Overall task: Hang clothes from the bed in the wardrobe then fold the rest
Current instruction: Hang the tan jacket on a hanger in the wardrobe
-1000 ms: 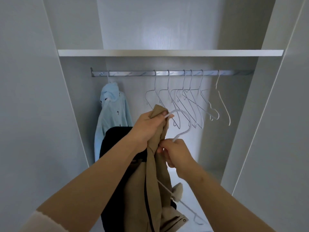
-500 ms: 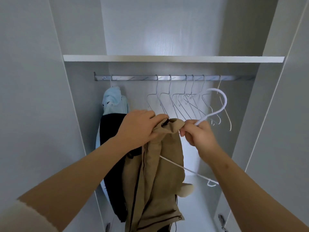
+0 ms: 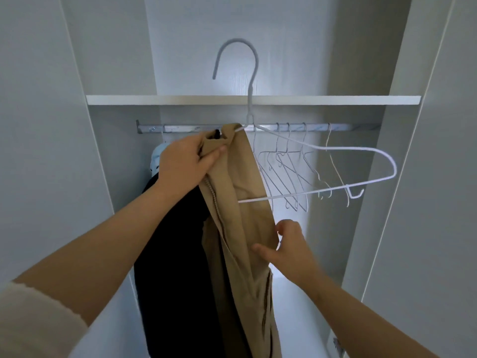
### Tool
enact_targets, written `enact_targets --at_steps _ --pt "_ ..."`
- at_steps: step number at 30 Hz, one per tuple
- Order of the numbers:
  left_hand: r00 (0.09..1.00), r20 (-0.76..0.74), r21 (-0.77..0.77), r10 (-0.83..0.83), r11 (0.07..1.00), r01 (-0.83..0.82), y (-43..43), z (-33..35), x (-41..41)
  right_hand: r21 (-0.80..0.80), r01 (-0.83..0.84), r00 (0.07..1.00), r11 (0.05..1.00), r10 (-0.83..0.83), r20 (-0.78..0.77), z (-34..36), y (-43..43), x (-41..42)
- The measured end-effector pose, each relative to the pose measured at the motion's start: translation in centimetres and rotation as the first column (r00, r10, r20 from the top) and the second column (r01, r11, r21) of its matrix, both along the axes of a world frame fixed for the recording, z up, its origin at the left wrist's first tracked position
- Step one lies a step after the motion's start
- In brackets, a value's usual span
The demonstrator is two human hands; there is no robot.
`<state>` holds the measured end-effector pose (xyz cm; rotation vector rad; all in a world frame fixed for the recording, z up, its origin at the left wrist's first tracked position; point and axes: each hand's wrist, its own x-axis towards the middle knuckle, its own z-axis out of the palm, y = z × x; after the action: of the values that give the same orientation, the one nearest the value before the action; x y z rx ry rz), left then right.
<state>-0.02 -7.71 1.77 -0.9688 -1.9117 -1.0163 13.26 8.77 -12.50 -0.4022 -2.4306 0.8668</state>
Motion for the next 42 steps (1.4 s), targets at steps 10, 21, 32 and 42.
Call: enact_targets --at_steps 10,21,32,42 --pt "0.993 -0.03 0.09 -0.111 0.989 0.114 -2.1 1.2 1.3 0.007 -0.395 0.815 0.919 0.347 0.464 -2.7 0.9 -1.4" --pt "0.983 -0.027 -0.118 -0.184 0.977 0.179 -8.7 2.2 0.1 -0.124 -0.211 0.977 0.97 0.213 0.002 0.9 4.8 -0.4" --pt "0.899 -0.381 -0.662 -0.214 0.742 -0.104 -9.0 -2.5 -1.2 0.124 -0.247 0.945 0.961 0.21 0.251 8.4 7.1 0.5" --pt "0.909 -0.324 -0.788 0.263 0.457 -0.413 0.6 -7.1 0.9 -0.445 -0.083 0.923 0.892 0.238 0.304 11.7 2.5 0.1"
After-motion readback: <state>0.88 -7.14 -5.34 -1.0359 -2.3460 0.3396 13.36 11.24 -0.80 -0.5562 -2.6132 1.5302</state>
